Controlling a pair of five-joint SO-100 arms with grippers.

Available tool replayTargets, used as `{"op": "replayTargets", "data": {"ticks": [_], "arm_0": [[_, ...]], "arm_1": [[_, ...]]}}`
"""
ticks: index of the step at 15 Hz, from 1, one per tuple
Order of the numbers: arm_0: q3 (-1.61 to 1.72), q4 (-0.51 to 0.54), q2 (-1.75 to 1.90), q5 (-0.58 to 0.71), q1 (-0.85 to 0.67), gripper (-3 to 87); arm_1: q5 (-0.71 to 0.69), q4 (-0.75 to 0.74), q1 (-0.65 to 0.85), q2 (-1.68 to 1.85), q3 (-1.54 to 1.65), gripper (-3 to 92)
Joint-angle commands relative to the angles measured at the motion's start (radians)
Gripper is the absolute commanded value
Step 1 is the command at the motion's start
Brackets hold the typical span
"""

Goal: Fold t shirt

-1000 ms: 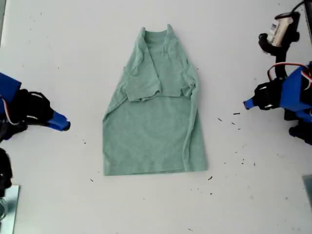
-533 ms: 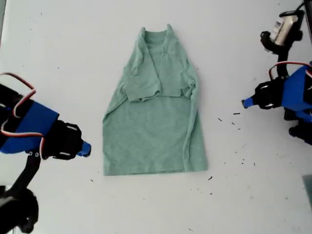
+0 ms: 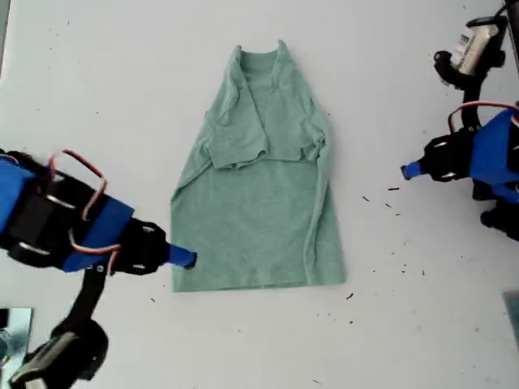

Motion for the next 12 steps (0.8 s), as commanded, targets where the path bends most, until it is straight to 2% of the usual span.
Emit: {"op": "replayTargets", "data": {"ticks": [1, 5, 6, 7, 8, 10, 12], "arm_0": [[0.067, -0.089, -0.084, -0.025, -0.015, 26.0], [0.270, -0.388, -0.187, -0.052, -0.021, 24.7], [0.302, -0.476, -0.232, -0.052, -0.023, 22.0], [0.347, -0.581, -0.282, -0.054, -0.026, 11.6], [0.360, -0.627, -0.302, -0.066, -0.014, 1.8], [0.360, -0.589, -0.198, -0.133, 0.006, -0.2], [0.342, -0.411, -0.043, -0.206, 0.021, -0.2]], "arm_1": [[0.017, 0.009, -0.028, 0.009, -0.002, 2.2], [0.029, 0.014, -0.067, 0.026, 0.000, 2.2], [0.029, 0.014, -0.069, 0.028, 0.002, 2.2], [0.025, 0.014, -0.071, 0.034, 0.002, 2.2], [0.023, 0.017, -0.074, 0.041, 0.000, 2.2], [0.025, 0.021, -0.081, 0.052, -0.002, 2.2], [0.023, 0.023, -0.083, 0.064, 0.000, 2.2]]}}
